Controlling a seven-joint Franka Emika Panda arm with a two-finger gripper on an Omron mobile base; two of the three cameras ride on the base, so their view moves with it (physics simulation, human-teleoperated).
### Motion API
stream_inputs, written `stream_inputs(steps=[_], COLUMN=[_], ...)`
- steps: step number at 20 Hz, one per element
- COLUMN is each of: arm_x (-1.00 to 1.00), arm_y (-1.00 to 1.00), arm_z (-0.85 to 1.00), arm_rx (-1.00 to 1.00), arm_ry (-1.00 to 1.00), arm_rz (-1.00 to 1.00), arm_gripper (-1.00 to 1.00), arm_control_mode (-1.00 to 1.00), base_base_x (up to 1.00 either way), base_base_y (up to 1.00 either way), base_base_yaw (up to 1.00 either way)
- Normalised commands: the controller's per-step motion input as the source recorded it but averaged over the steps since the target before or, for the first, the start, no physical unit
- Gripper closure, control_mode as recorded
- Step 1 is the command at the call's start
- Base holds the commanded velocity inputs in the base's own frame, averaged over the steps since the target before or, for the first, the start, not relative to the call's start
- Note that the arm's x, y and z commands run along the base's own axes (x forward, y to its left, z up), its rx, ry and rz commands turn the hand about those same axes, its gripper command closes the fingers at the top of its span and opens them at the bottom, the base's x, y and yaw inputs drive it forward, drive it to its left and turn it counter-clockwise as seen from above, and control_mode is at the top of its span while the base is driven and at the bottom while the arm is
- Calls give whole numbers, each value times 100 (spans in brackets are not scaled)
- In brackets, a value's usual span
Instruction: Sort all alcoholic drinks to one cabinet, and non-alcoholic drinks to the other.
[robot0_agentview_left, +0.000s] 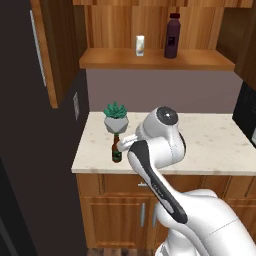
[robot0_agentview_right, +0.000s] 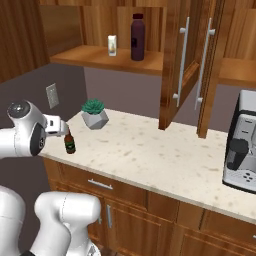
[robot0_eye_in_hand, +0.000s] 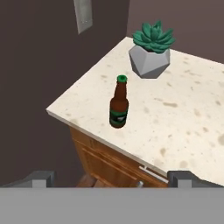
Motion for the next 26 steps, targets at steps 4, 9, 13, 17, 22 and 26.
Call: stream_inputs(steps=[4,9,13,17,22,26], arm_x=[28,28,27,27,29,30], arm_y=[11,9,4,1,2,6], arm_z=[-20,-17,-16,-16,-16,-17], arm_rx=[0,0,0,0,0,0], arm_ry=[0,1,1,2,2,2], arm_rz=[-1,-1,-1,-1,-1,-1], arm_gripper=[-100,-100,-100,-100,-100,-100], arm_control_mode=[-100,-100,-100,-100,-100,-100], base_base_x=[0,0,0,0,0,0], base_base_y=[0,0,0,0,0,0], base_base_yaw=[0,0,0,0,0,0])
